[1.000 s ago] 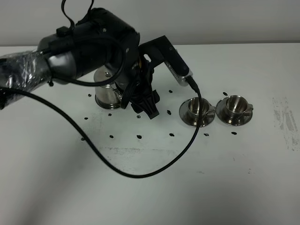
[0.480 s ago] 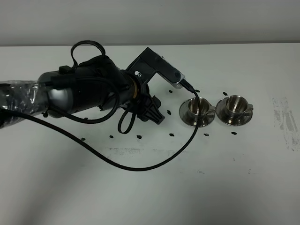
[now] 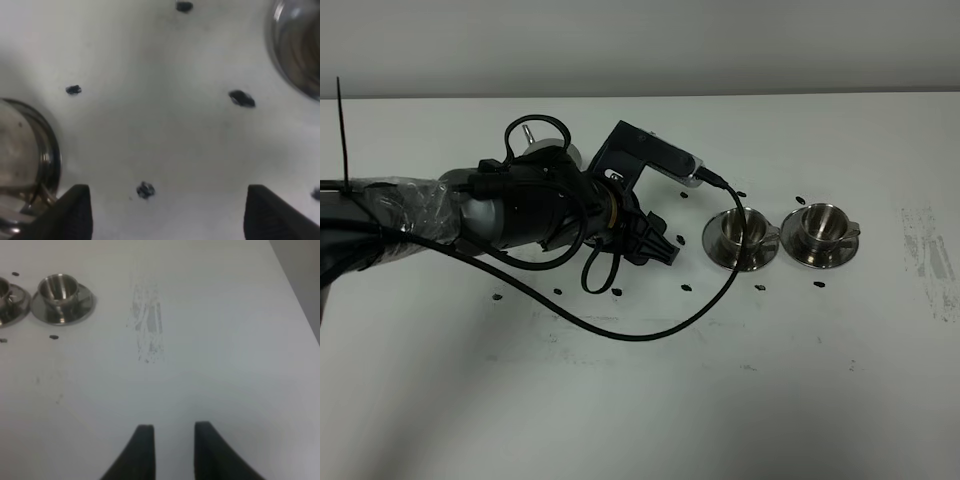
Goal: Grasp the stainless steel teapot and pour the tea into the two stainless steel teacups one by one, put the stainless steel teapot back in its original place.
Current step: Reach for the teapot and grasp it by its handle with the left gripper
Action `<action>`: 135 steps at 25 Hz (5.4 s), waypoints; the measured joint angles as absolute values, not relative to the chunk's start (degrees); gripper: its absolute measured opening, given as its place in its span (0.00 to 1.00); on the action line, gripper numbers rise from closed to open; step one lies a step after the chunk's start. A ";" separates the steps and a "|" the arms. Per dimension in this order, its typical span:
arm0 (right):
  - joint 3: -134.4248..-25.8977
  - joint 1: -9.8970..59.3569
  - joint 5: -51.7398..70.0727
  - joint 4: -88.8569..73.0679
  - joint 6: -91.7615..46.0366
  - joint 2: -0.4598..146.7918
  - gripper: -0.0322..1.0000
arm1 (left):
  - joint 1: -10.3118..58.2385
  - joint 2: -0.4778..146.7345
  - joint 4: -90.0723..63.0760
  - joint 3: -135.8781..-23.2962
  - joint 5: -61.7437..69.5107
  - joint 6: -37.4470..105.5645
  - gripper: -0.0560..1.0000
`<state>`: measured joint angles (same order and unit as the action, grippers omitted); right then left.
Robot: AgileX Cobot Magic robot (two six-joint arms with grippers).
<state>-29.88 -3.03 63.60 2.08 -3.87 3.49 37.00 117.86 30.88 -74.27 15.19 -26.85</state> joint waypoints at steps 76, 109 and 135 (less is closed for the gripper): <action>-29.88 -3.03 63.60 2.08 -3.87 3.49 0.21 | 26.15 114.96 42.47 -74.20 32.86 -33.11 0.63; -29.88 -3.03 63.60 2.08 -3.87 3.49 0.21 | 17.49 119.76 0.00 -97.21 54.38 16.40 0.63; -29.88 -3.03 63.60 2.08 -3.87 3.49 0.21 | 17.19 125.36 0.00 -99.24 49.73 21.64 0.63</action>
